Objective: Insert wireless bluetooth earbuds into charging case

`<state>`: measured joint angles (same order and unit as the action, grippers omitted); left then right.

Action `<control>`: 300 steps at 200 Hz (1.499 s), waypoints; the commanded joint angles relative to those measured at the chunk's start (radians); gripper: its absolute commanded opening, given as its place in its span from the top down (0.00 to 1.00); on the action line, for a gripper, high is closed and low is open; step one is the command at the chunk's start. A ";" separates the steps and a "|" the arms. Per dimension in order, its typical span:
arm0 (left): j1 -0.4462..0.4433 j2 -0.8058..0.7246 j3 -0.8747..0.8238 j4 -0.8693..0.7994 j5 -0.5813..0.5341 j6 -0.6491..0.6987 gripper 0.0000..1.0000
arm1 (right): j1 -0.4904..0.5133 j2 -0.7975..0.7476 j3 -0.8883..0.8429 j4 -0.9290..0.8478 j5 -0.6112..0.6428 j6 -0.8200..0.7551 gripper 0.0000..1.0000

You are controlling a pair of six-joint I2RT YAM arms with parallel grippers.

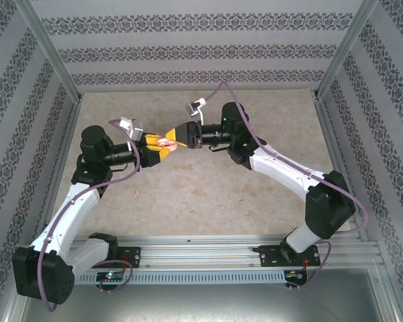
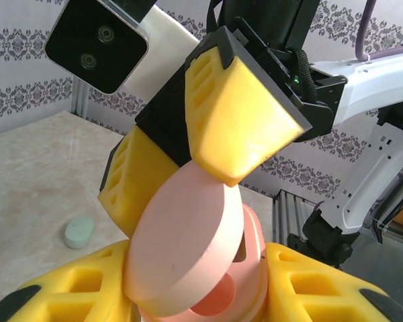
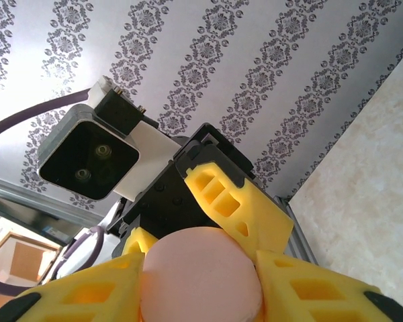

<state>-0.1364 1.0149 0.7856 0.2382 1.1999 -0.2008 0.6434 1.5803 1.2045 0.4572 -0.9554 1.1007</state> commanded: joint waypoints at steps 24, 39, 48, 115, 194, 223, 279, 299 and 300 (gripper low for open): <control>-0.032 -0.013 0.029 0.077 0.104 0.045 0.62 | 0.001 0.023 0.004 -0.092 0.061 -0.115 0.46; -0.031 -0.006 0.029 0.085 0.112 0.032 0.63 | 0.007 0.015 0.004 -0.110 0.041 -0.163 0.44; -0.032 -0.005 0.031 0.088 0.115 0.028 0.63 | 0.007 0.011 0.005 -0.124 0.032 -0.191 0.42; -0.032 -0.015 0.057 -0.011 0.131 0.113 0.63 | 0.003 -0.183 0.094 -0.639 0.227 -0.737 0.30; -0.061 -0.041 0.131 -0.228 -0.028 0.457 0.64 | 0.032 -0.220 0.140 -0.774 0.296 -0.413 0.25; -0.070 -0.036 0.130 -0.171 -0.049 0.451 0.64 | 0.061 -0.194 0.125 -0.642 0.288 -0.271 0.24; -0.074 -0.035 0.137 -0.165 -0.049 0.454 0.64 | 0.061 -0.140 0.126 -0.557 0.204 -0.173 0.25; -0.074 -0.035 0.139 -0.163 -0.052 0.452 0.64 | 0.062 -0.120 0.122 -0.513 0.156 -0.130 0.28; -0.074 -0.036 0.139 -0.163 -0.051 0.452 0.64 | 0.062 -0.118 0.122 -0.511 0.154 -0.128 0.27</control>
<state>-0.1978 0.9882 0.8944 0.0425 1.1461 0.2253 0.6983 1.4380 1.3327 -0.1375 -0.7254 0.8944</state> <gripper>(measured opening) 0.376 0.736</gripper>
